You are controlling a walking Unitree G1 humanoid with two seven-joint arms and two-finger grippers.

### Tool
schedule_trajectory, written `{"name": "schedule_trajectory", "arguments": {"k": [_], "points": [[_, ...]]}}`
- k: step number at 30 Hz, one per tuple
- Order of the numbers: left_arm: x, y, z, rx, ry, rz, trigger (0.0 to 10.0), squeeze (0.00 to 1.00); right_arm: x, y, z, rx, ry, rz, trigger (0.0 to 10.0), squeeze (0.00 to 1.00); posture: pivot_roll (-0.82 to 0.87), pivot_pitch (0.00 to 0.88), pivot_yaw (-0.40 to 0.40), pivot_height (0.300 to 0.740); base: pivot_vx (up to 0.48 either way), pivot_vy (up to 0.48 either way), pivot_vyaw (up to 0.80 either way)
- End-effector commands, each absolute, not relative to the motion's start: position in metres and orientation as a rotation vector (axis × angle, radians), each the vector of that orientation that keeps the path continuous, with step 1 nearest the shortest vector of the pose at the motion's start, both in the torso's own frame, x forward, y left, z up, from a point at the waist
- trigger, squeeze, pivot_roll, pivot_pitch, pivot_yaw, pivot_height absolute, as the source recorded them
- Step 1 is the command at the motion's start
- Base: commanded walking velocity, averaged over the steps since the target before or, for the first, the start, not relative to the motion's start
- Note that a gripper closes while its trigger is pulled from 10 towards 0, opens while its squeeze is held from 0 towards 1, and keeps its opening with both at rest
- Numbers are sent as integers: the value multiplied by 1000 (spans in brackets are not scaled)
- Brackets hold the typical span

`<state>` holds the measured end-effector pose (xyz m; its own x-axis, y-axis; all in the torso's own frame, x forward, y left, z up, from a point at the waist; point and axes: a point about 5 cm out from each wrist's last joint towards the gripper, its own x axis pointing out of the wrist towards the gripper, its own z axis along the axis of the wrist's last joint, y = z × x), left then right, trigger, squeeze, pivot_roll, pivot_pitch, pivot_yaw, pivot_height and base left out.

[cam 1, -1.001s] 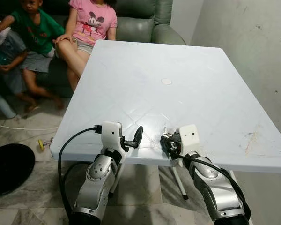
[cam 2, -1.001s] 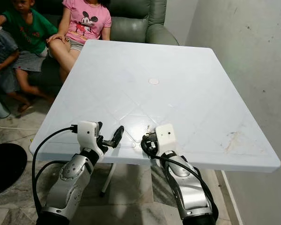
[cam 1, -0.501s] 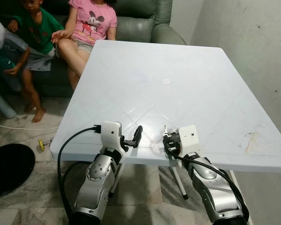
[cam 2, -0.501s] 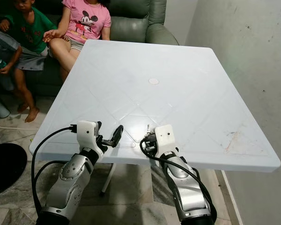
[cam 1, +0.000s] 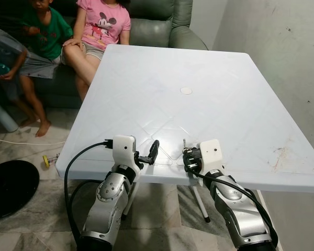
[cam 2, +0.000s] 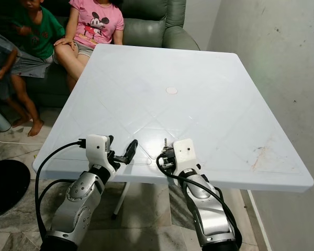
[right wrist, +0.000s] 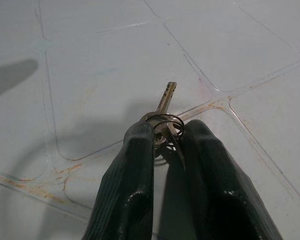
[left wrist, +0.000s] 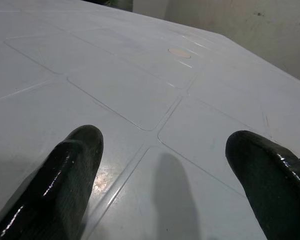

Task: Hang keys on a hook

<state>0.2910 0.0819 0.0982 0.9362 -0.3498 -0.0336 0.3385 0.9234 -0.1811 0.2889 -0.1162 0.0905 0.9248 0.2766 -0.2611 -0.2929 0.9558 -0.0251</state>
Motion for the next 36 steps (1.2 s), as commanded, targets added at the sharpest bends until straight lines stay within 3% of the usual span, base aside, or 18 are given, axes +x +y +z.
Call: {"name": "schedule_trajectory", "arguments": {"k": [1,3,5,8,14,15,16,18,19,21,26,27,29,30,31,32,33,36], "points": [[291,71,103,-215,58,-370,10000,0,290,-119,96,-62,229,281,8667,0,17,81,-71,732,0,0,0],[291,71,103,-214,59,-371,10000,0,290,-119,97,-56,224,278,8706,0,17,81,-71,732,0,0,0],[291,71,103,-216,59,-371,10000,0,292,-121,99,-50,202,256,1412,0,18,81,-71,732,0,0,0],[291,71,103,-215,58,-368,10000,0,292,-123,101,-57,189,232,0,0,18,80,-71,732,0,0,0],[291,71,103,-215,56,-365,10000,0,294,-125,105,-36,166,215,0,0,19,79,-73,732,0,0,0],[291,71,103,-215,56,-366,10000,0,294,-125,105,-48,172,212,1686,0,17,75,-72,732,0,0,0],[291,71,103,-214,56,-367,10000,0,294,-126,105,-49,168,209,314,0,18,76,-72,732,0,0,0],[291,71,103,-215,56,-368,10000,0,295,-127,105,-51,163,198,1333,0,18,74,-72,732,0,0,0],[291,71,103,-215,56,-368,10000,0,295,-127,107,-40,150,196,0,0,18,74,-72,732,0,0,0],[292,71,104,-215,55,-368,10000,0,296,-128,107,-43,151,188,1059,0,18,74,-72,732,0,0,0],[292,70,104,-215,55,-368,10000,0,298,-129,108,-48,145,180,0,0,19,70,-73,732,0,0,0],[292,70,104,-214,54,-370,10000,0,298,-127,106,-84,149,202,7922,0,19,70,-73,732,0,0,0],[292,70,104,-214,54,-370,10000,0,298,-125,104,-99,163,218,10000,0,20,64,-73,732,0,0,0],[292,70,104,-215,53,-371,10000,0,297,-123,101,-70,180,245,10000,0,20,64,-73,732,0,0,0],[292,69,104,-214,52,-371,10000,0,296,-123,101,-37,176,243,10000,690,22,61,-74,732,0,0,0],[292,69,104,-214,52,-371,10000,0,296,-124,101,-14,170,240,10000,690,22,61,-74,732,0,0,0],[292,69,104,-213,52,-371,10000,0,296,-124,102,-18,168,237,10000,1000,23,59,-74,732,0,0,0],[292,69,105,-213,49,-371,10000,0,295,-123,101,-42,171,251,10000,1000,23,61,-74,732,0,0,0]]}}
